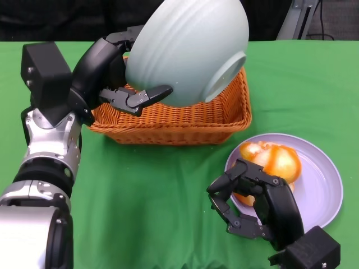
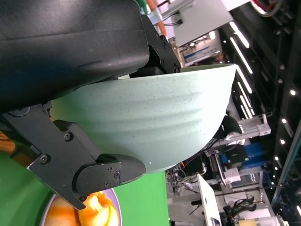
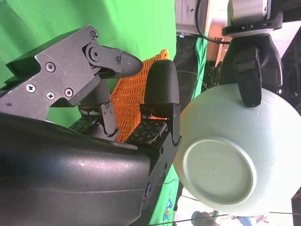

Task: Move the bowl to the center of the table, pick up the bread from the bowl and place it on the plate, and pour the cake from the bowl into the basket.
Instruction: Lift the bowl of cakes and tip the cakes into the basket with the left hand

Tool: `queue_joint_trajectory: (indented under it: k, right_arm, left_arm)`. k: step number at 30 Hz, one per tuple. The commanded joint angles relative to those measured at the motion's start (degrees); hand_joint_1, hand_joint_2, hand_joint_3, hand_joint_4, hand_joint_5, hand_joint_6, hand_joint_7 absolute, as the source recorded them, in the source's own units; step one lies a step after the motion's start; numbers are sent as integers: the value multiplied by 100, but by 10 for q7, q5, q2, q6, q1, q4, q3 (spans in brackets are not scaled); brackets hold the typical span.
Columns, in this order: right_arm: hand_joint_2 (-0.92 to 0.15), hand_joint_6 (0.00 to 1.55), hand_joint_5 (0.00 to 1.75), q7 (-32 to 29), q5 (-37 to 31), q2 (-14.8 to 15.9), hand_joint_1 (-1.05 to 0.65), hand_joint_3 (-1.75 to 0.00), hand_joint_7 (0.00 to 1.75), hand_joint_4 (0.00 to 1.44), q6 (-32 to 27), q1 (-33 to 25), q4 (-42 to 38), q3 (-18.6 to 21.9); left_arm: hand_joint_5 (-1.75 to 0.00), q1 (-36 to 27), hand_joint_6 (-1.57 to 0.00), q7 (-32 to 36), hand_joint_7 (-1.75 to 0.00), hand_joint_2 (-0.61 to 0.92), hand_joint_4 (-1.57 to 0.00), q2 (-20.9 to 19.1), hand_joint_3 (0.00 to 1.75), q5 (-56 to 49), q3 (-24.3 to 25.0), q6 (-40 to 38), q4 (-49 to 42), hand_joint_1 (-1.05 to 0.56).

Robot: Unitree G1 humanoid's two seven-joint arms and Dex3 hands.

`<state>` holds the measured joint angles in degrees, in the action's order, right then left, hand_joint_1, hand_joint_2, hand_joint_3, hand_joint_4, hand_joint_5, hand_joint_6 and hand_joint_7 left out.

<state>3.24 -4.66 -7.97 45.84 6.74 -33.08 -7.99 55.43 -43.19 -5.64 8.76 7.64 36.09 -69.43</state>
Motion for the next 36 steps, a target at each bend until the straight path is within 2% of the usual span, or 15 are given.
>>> queue_joint_trajectory:
  k: [1, 6, 12, 20, 26, 36]
  right_arm:
    - [-52, 80, 140, -3, 3, 0, -13, -79, 112, 83, 14, 5, -6, 2]
    - [-52, 80, 141, 1, 6, -1, -13, -80, 112, 82, 13, 3, -4, 0]
    - [-52, 79, 143, 3, 8, -1, -12, -80, 111, 80, 12, 2, -2, 0]
    - [-52, 79, 145, 1, 5, -3, -12, -81, 112, 81, 17, 3, -5, 1]
    - [-52, 79, 146, 5, 9, -4, -12, -81, 112, 80, 19, 4, -9, 0]
    - [-53, 79, 145, 4, 6, -4, -12, -79, 111, 80, 20, 5, -12, 0]
  left_arm:
    - [-166, 26, -82, 12, -141, 70, -83, -5, 103, -1, 7, -21, -5, 0]
    - [-158, 36, -87, 3, -139, 64, -85, 1, 112, 13, 23, -72, -10, 0]
    - [-154, 39, -88, -3, -136, 60, -87, 8, 113, 25, 44, -119, -10, -2]
    - [-162, 40, -85, -21, -143, 48, -82, 17, 132, 41, 67, -158, -11, -7]
    - [-167, 39, -80, -30, -151, 48, -79, 20, 135, 43, 74, -177, -9, -6]
    - [-171, 43, -77, -54, -153, 49, -74, 21, 135, 62, 92, -226, -8, -9]
